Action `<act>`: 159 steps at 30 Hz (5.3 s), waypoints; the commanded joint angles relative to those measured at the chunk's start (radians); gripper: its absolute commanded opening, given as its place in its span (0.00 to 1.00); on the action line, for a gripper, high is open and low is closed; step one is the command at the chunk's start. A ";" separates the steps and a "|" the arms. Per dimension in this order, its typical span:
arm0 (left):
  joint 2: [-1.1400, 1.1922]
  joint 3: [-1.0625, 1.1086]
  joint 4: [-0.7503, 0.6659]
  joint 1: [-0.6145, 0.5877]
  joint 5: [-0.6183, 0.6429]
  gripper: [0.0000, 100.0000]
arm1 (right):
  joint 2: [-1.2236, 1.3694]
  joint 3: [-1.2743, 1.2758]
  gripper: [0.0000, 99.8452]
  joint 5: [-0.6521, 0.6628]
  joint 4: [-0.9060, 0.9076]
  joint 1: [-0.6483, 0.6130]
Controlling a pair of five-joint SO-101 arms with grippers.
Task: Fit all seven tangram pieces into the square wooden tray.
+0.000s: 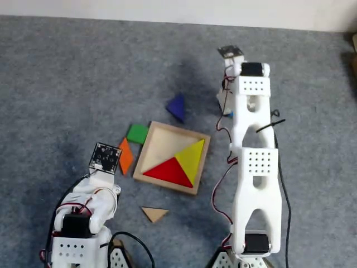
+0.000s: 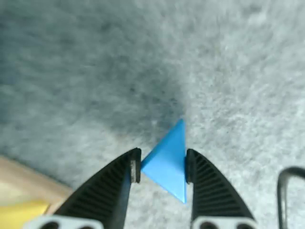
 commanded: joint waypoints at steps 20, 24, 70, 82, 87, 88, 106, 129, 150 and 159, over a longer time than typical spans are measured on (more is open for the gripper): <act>-0.053 0.021 0.006 -0.013 -0.008 0.01 | -0.421 0.291 0.12 0.011 0.036 -0.268; -0.053 0.021 0.006 -0.013 -0.008 0.01 | -0.572 0.542 0.12 0.107 0.031 -0.335; -0.053 0.021 0.006 -0.013 -0.008 0.01 | -0.423 0.565 0.05 0.377 0.031 -0.418; -0.053 0.021 0.006 -0.013 -0.008 0.01 | -0.369 0.622 0.02 0.222 -0.061 -0.432; -0.053 0.021 0.006 -0.013 -0.008 0.01 | -0.312 0.619 0.02 0.222 -0.081 -0.371; -0.053 0.021 0.006 -0.013 -0.008 0.01 | -0.312 0.619 0.02 0.222 -0.079 -0.355; -0.053 0.021 0.006 -0.013 -0.008 0.01 | -0.360 0.349 0.17 0.166 0.005 -0.544; -0.053 0.021 0.006 -0.013 -0.008 0.01 | -0.168 0.348 0.32 0.075 -0.260 -0.680; -0.053 0.021 0.006 -0.013 -0.008 0.01 | -0.120 0.367 0.27 0.172 -0.271 -0.708; -0.053 0.021 0.006 -0.013 -0.008 0.01 | -0.065 0.311 0.06 0.198 -0.262 -0.676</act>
